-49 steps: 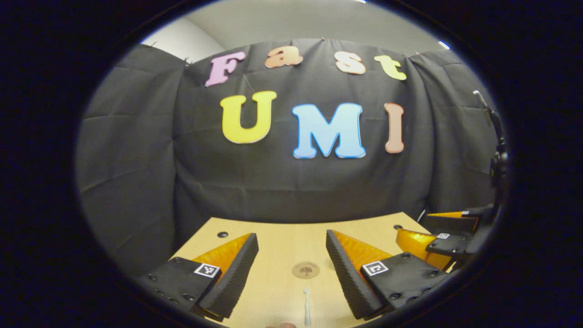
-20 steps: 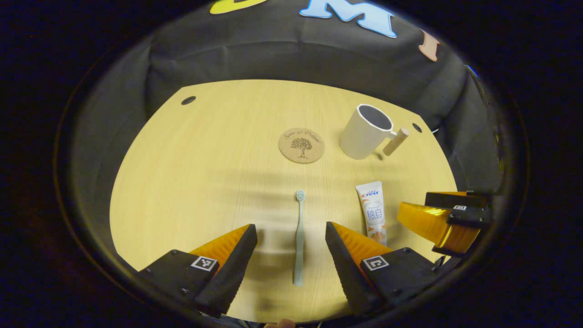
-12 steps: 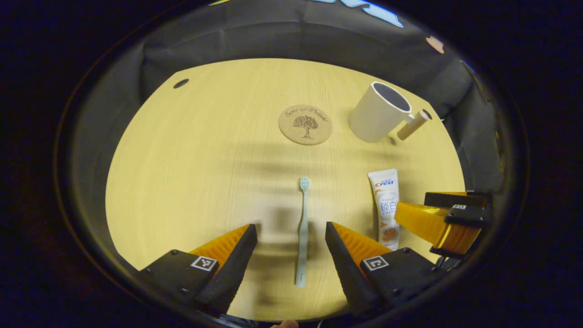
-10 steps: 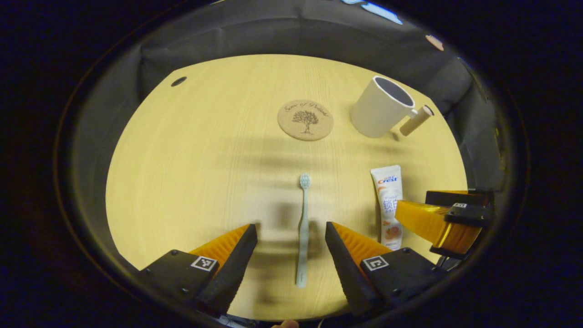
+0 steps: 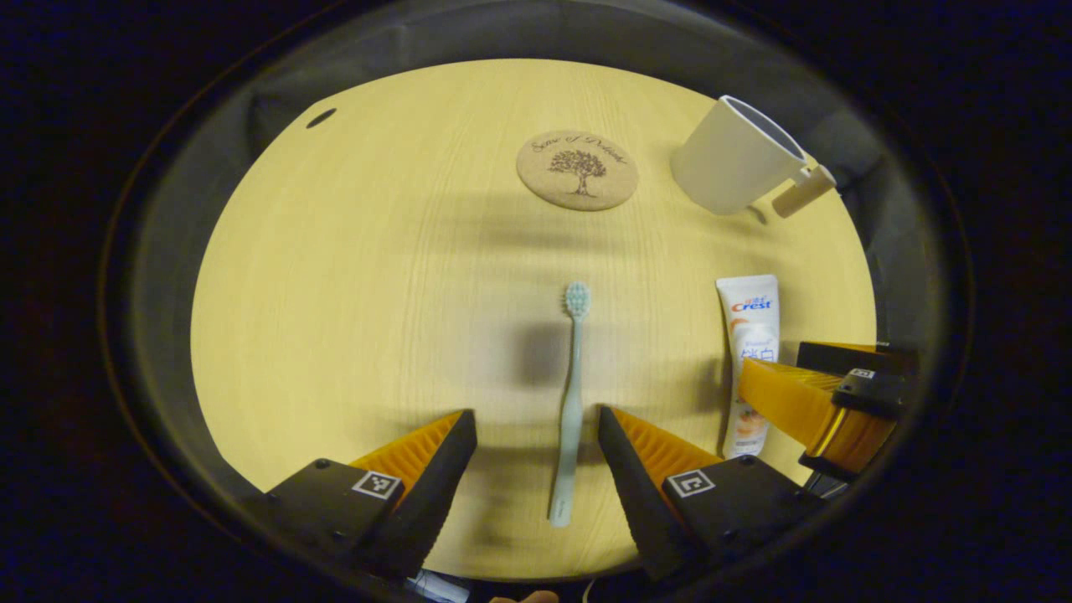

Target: Put the toothbrush and toothpaste on the desktop into the cup, then pick up the cup and place it on the coaster on the desktop.

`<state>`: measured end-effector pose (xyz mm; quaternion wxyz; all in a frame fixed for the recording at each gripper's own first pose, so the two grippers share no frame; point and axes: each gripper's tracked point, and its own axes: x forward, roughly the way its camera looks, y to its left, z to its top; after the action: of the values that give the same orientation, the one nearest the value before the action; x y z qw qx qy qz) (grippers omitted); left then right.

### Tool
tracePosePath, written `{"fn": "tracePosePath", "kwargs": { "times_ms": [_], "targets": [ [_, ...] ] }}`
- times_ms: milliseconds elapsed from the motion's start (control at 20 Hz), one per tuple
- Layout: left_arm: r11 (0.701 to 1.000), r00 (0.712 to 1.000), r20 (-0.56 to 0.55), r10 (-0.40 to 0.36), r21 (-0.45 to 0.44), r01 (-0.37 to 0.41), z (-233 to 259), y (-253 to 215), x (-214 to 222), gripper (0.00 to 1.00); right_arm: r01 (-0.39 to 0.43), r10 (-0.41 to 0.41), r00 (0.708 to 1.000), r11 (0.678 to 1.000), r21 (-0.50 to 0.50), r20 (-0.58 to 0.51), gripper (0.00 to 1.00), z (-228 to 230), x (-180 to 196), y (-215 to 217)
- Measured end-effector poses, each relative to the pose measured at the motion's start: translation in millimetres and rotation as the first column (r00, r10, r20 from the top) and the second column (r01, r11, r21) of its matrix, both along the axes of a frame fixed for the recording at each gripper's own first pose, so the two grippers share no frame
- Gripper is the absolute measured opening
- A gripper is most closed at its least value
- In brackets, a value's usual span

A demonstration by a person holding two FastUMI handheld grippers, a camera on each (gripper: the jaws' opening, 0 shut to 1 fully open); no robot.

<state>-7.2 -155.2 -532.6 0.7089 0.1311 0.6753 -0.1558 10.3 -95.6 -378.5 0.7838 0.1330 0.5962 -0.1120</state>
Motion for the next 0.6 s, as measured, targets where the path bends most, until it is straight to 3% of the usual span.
{"fn": "tracePosePath", "kwargs": {
  "times_ms": [150,300,600],
  "targets": [
    [1.000,1.000,-0.013,-0.018,0.025,0.019,-1,3,1,0.95,-0.002,0.002,1.000,1.000,-0.003,-0.028,0.98,-7,-1,0],
    [0.999,1.000,-0.020,-0.014,0.029,0.015,-2,2,0,0.96,0.014,-0.013,0.999,1.000,0.008,-0.050,0.87,-14,-1,3],
    [0.999,0.999,-0.043,-0.022,0.042,0.024,0,2,-1,0.96,0.000,-0.003,0.996,0.999,-0.033,-0.084,0.84,-19,-6,2]
  ]
}}
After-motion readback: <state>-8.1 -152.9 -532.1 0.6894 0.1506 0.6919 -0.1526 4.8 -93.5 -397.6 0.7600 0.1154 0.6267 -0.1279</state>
